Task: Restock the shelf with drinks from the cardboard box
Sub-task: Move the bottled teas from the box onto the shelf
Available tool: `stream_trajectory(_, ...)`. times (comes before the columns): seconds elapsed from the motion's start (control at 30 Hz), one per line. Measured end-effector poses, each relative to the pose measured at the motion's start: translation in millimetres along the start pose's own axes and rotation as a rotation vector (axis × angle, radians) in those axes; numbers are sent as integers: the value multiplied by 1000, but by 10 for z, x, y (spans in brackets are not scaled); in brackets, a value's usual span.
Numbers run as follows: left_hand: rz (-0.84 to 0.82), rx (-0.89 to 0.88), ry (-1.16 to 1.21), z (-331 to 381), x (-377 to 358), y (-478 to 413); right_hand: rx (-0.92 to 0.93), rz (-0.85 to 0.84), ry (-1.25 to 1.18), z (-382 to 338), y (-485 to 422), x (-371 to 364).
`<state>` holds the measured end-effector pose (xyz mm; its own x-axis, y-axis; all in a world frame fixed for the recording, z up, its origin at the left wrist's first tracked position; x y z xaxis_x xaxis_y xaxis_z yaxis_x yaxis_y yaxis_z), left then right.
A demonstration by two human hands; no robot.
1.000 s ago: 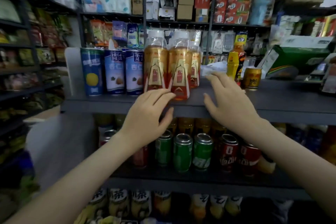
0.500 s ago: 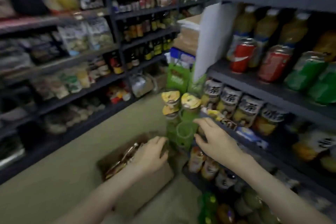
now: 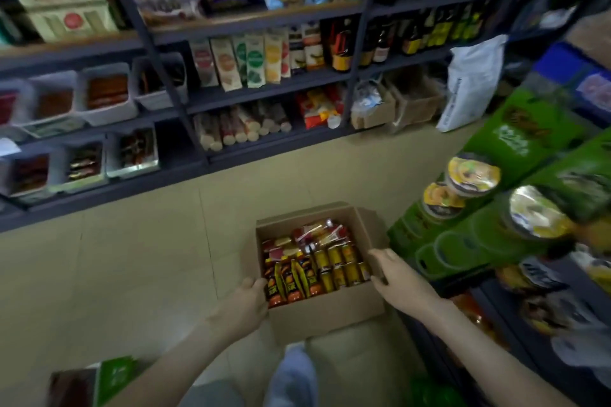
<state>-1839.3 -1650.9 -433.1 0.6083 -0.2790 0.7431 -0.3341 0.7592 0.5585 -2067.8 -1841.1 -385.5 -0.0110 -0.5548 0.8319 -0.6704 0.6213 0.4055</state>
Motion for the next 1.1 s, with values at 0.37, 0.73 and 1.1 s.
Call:
stream_trajectory(0.37, -138, 16, -87, -644, -239, -2000, -172, -344, 148, 571, -2015, -1148)
stream_trajectory(0.73, -200, 159, 24, -1412, -1892, -3978, -54, -367, 448, 1833, -3956, -2879)
stream_trajectory(1.1, -184, -3, -282, -1696, -2805, -5661, 172, -293, 665, 2312, -5384, -3808)
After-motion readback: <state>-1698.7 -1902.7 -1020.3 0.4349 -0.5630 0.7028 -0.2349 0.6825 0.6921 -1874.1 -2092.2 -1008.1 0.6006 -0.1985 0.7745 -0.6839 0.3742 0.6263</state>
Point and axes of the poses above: each hand's wrist, its own y-axis away from the middle knuckle, its own x-axis out of the back of the hand, z = x × y, the point moved 1 cm from there along -y, towards the middle knuckle, and after that the axes turned 7 degrees about y, right-handed, at the moved point
